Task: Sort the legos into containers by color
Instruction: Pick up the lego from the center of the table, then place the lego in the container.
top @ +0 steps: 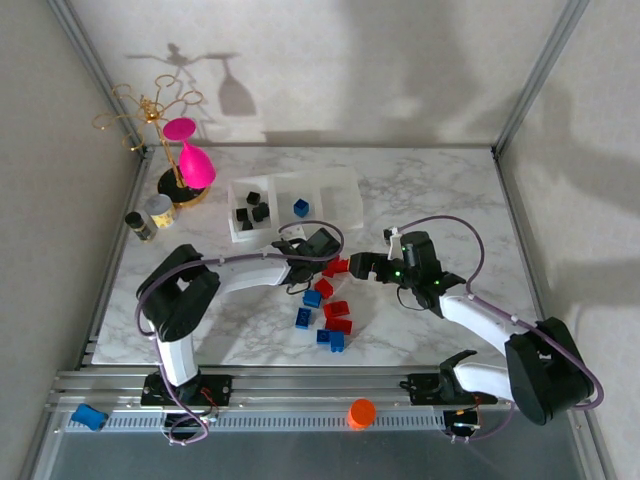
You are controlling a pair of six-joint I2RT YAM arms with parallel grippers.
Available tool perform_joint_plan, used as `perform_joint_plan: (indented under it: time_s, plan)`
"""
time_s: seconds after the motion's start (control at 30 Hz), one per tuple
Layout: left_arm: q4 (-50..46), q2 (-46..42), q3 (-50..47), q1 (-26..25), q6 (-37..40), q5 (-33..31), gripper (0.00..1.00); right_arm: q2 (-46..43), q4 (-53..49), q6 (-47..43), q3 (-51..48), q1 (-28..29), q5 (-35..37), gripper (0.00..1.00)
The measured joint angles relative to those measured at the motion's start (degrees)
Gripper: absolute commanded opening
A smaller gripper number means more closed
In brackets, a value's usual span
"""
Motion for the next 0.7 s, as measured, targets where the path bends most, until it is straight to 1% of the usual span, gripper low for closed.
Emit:
perform_joint_plan:
  time_s: [0.17, 0.27, 0.4, 0.53, 0.7]
  plan:
    - [-2.25, -5.22, 0.66, 0.15, 1.97, -2.23, 0.29, -2.36, -1.86, 0.0, 0.83, 0.0, 0.0, 0.99]
    - [-4.17, -6.43, 3.67, 0.81, 3.67, -3.45, 0.3, -3.61, -2.23, 0.26, 1.77, 0.0, -0.31, 0.99]
    - [-6.03, -6.43, 9.9, 2.75, 6.05, -4.31, 0.3, -3.58, -2.21, 1.03, 3.3, 0.0, -1.11, 0.99]
    - [-6.25, -5.64, 15.39, 6.29, 8.85, -4.35, 0.3, -2.71, -1.57, 1.55, 4.26, 0.0, -0.87, 0.99]
    - [-5.9, -0.57, 20.09, 10.29, 12.55, -4.28, 0.3, -0.85, -1.03, 1.57, 4.76, -0.02, 0.0, 0.99]
